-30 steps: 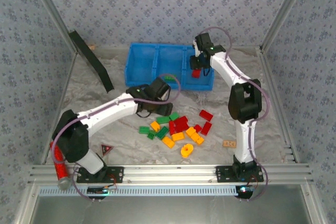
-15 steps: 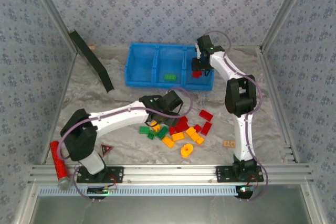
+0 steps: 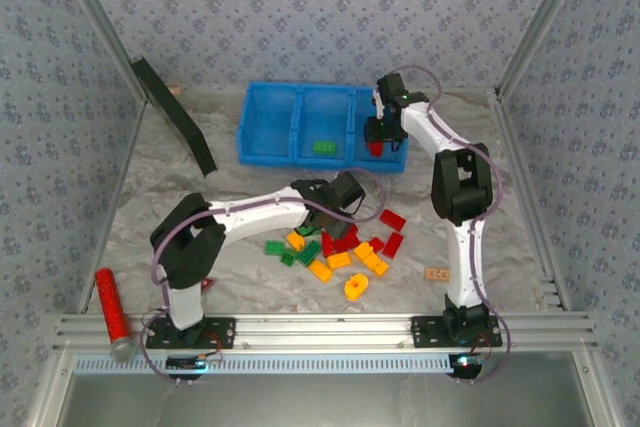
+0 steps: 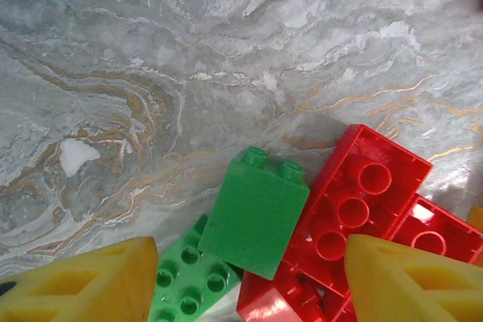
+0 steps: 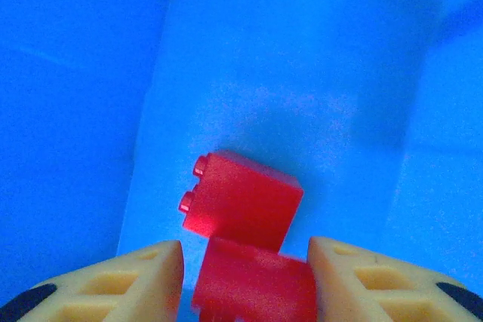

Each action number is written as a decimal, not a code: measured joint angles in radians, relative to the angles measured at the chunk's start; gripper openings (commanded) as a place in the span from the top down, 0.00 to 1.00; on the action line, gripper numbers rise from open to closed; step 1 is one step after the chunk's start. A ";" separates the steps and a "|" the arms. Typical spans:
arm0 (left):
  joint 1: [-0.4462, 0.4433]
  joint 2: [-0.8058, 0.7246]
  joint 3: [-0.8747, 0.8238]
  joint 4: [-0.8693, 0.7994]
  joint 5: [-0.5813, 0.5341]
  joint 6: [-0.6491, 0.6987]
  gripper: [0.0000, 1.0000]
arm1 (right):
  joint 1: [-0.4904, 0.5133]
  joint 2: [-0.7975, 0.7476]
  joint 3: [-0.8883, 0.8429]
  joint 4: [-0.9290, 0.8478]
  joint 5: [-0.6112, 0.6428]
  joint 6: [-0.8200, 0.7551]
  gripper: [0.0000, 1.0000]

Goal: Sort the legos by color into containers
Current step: Pick up the lego from the center of the table.

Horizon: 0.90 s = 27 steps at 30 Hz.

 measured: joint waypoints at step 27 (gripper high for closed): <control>0.116 0.131 0.077 0.037 0.134 0.078 0.33 | 0.012 -0.427 -0.320 0.051 -0.038 0.041 0.49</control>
